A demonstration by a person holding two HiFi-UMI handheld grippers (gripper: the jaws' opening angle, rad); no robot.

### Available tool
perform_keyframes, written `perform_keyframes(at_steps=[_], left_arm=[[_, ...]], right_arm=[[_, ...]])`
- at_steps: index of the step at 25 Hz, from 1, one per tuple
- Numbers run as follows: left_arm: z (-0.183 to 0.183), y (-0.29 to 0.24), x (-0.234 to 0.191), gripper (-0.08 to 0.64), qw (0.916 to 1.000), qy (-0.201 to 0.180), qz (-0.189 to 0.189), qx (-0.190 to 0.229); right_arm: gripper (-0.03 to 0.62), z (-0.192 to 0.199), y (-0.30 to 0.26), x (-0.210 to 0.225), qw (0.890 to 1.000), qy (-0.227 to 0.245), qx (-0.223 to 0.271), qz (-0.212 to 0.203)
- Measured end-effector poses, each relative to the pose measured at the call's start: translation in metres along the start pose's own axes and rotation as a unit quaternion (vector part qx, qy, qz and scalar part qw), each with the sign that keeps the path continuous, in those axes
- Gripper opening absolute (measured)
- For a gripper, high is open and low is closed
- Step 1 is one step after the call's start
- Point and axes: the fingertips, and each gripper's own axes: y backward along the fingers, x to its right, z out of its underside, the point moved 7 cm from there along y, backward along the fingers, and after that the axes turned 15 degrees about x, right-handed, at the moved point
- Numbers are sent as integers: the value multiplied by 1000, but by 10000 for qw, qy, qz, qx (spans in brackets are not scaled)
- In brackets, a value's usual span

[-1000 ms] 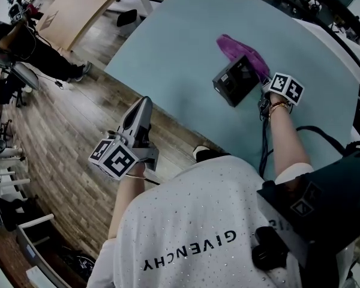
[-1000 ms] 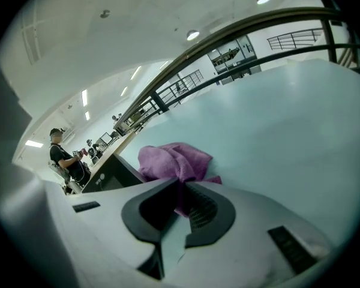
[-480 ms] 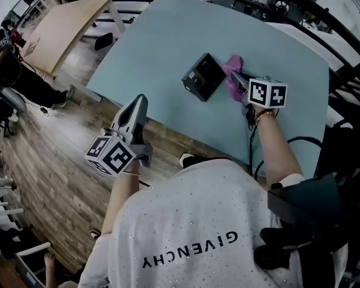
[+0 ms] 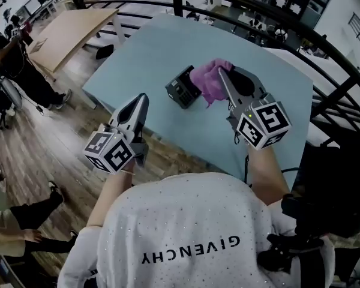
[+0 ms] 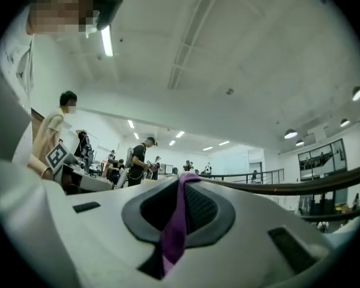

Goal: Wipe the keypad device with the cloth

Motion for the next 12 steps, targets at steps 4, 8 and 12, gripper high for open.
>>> perform_keyframes(at_steps=[4, 8, 12], left_arm=[[6, 11, 41, 0, 9989, -469, -22, -55], [31, 15, 101, 0, 9994, -255, 50, 225], [74, 10, 168, 0, 9996, -105, 80, 248]], right_arm=[[25, -25, 30, 9, 9998, -153, 82, -6], [25, -23, 90, 29, 9981, -373, -485, -4], [23, -10, 158, 57, 9946, -586, -859, -58]])
